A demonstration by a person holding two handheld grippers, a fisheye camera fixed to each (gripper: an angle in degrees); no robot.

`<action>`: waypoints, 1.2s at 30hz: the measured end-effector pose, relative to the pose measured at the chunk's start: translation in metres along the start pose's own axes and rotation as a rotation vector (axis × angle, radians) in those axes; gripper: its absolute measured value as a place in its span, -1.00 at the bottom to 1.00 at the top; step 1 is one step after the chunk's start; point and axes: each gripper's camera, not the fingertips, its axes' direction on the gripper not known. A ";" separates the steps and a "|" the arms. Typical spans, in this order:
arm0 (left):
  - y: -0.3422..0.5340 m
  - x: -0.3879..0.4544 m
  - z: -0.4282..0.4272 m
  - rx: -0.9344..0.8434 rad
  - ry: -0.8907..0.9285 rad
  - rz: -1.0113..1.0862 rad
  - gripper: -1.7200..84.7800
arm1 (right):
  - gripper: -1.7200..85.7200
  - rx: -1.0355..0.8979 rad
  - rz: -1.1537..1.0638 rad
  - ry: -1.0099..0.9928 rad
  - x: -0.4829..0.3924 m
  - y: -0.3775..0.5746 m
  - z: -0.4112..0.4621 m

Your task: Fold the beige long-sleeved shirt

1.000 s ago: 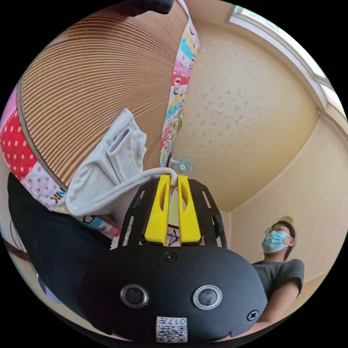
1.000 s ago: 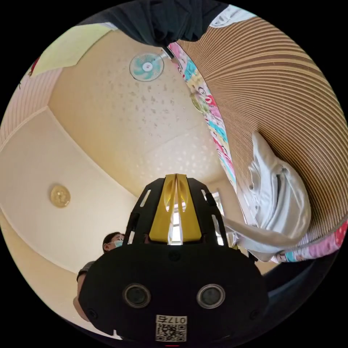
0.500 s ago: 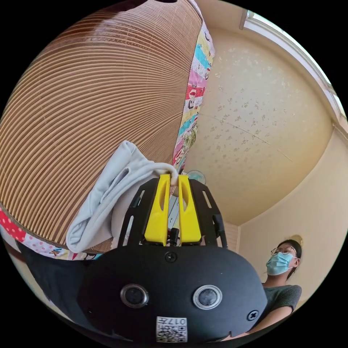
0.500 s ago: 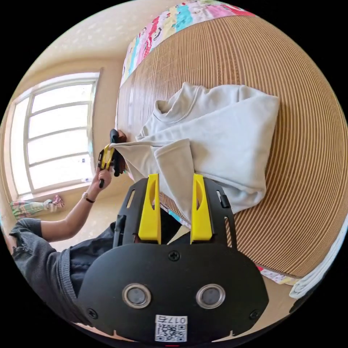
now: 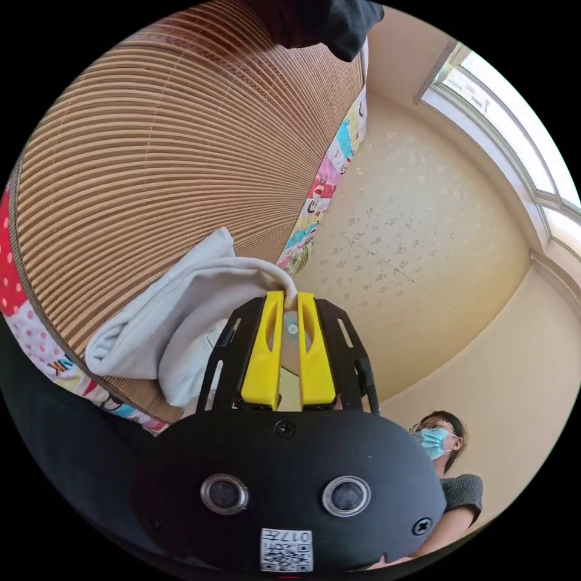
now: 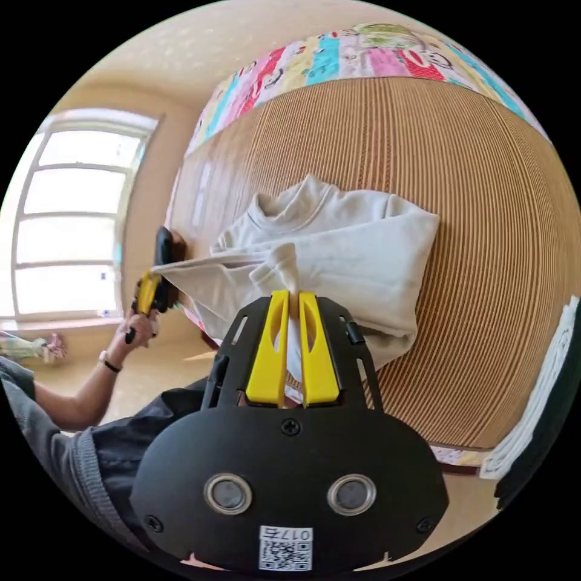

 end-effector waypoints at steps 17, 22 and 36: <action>-0.133 -0.084 0.112 0.031 -0.323 0.045 -0.85 | -0.87 -0.019 0.163 0.186 0.059 -0.162 0.039; -0.145 -0.099 0.091 0.055 -0.238 0.185 -0.80 | -0.82 0.071 0.118 0.230 0.030 -0.141 0.010; -0.065 -0.241 0.024 -0.469 -0.733 0.341 -0.60 | -0.70 -0.355 0.058 -0.104 -0.050 -0.034 0.128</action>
